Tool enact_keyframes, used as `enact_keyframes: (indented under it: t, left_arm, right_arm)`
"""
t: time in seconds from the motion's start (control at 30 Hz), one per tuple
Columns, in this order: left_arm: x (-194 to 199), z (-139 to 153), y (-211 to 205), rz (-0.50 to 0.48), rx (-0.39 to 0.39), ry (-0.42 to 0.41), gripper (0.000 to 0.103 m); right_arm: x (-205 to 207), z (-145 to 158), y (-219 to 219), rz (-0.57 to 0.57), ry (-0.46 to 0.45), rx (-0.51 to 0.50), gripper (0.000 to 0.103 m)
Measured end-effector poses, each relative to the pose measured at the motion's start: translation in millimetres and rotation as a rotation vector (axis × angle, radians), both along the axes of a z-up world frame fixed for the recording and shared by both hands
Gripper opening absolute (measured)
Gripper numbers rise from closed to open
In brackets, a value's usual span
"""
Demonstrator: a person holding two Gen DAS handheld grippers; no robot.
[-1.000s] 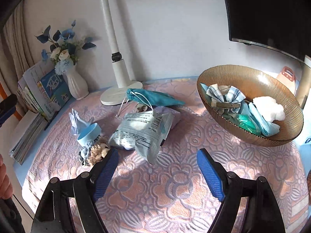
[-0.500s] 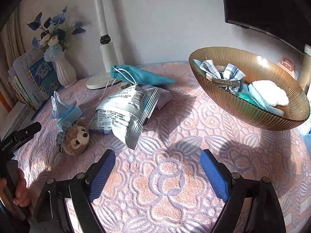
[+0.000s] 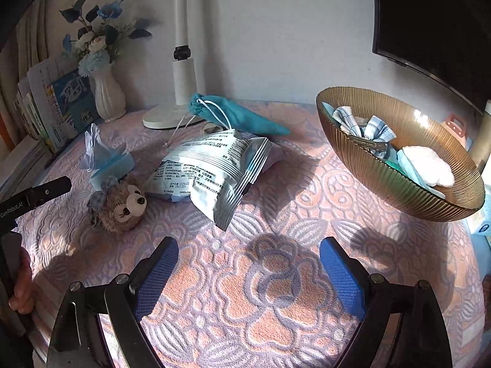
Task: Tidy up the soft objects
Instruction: 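Withdraw both tools from the bowl back over the remaining items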
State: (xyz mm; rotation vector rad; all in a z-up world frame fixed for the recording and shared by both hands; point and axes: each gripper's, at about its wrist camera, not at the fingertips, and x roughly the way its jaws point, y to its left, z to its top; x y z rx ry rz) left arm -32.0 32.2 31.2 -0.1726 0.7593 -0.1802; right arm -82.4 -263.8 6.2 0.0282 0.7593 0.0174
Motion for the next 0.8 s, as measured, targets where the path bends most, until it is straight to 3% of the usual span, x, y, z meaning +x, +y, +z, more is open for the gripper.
enact_keyframes:
  t: [0.47, 0.8]
  left_arm:
    - [1, -1, 0, 0.0, 0.001, 0.006, 0.102]
    - [0, 1, 2, 0.006, -0.006, 0.001, 0.102]
  right_arm:
    - [0, -1, -1, -0.001, 0.004, 0.015, 0.093]
    - [1, -2, -14, -0.012, 0.016, 0.105, 0.093]
